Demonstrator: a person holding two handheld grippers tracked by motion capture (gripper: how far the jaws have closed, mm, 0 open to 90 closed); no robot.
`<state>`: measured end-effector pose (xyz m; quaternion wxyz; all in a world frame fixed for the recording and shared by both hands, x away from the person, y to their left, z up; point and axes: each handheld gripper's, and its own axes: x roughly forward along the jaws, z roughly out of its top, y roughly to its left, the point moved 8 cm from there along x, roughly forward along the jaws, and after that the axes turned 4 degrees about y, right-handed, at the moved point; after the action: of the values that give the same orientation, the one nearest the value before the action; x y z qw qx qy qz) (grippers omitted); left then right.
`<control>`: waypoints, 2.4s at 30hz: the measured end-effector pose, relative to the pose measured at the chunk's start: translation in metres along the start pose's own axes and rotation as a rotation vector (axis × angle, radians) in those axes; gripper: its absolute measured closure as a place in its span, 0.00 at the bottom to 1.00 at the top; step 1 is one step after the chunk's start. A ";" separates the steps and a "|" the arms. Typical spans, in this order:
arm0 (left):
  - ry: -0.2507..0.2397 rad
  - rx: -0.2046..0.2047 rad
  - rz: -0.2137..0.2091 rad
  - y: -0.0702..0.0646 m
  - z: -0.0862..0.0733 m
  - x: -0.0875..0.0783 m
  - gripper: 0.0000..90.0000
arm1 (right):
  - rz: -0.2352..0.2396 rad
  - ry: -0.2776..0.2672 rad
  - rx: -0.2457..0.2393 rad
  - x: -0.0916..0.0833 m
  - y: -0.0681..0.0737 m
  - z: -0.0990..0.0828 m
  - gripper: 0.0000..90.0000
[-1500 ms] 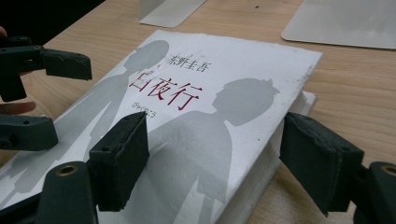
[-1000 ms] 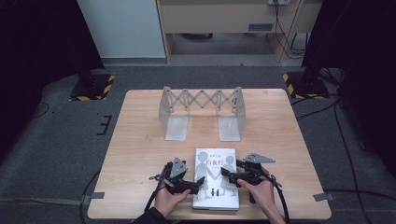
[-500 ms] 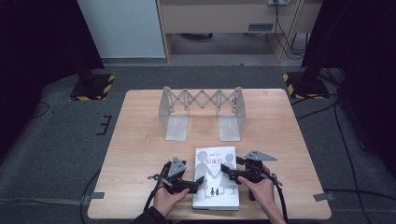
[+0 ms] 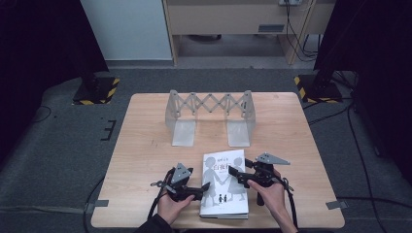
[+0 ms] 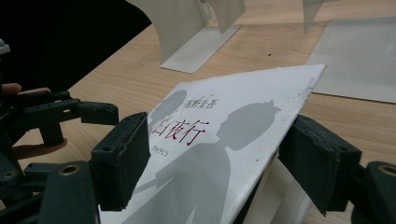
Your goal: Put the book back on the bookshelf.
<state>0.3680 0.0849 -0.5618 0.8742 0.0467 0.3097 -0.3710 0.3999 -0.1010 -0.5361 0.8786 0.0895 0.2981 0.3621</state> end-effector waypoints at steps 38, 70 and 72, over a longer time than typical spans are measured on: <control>0.014 -0.005 0.000 0.009 -0.004 -0.006 0.16 | -0.016 -0.035 -0.037 0.003 0.005 0.010 0.24; 0.016 -0.019 -0.009 0.010 -0.007 -0.007 0.15 | 0.016 0.013 0.002 0.004 0.009 -0.007 0.26; 0.017 -0.019 -0.008 0.010 -0.007 -0.007 0.15 | 0.010 0.015 -0.006 0.004 0.006 -0.005 0.26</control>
<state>0.3678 0.0984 -0.5651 0.8705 0.0402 0.3208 -0.3712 0.3955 -0.0946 -0.5399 0.8747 0.0858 0.3032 0.3682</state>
